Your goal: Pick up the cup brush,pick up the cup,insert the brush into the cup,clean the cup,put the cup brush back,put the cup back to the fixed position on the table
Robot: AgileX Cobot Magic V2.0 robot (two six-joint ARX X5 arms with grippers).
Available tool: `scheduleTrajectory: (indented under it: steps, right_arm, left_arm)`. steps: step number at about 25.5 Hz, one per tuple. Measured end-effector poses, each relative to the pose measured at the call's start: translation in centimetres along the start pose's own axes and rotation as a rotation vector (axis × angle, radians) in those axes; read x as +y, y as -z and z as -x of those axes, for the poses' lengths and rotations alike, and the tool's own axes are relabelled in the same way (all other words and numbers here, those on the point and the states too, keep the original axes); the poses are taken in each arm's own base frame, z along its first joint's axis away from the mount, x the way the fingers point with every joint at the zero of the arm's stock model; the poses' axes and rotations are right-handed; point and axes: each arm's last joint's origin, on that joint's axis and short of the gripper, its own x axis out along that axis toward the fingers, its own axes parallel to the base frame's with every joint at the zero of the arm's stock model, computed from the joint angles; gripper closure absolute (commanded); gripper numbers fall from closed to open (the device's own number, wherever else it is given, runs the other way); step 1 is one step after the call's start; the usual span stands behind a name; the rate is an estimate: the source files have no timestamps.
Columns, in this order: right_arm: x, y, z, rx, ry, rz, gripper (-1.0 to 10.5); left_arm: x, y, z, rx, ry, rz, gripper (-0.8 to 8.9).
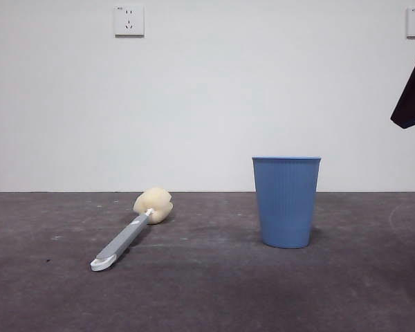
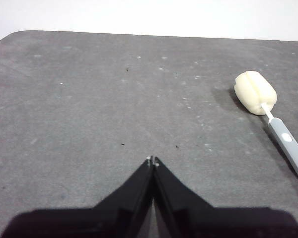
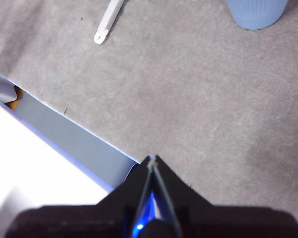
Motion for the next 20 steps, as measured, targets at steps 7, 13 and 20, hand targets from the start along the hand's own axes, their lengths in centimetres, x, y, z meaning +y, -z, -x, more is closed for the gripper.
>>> scheduleTrajectory:
  steps: [7,13,20]
  right_arm:
    - [-0.5,-1.4,1.7,-0.258,0.156,0.157,9.5]
    - [-3.8,-0.2,5.8,-0.656,0.443,0.129,9.5]
    - [-7.1,6.0,2.1,-0.821,0.585,0.076,9.5]
  left_arm:
    - [0.0,0.0,0.0,0.0,0.0,0.0,8.17]
    - [0.0,0.0,0.0,0.0,0.0,0.0,8.17]
    - [0.0,0.0,0.0,0.0,0.0,0.0,8.16]
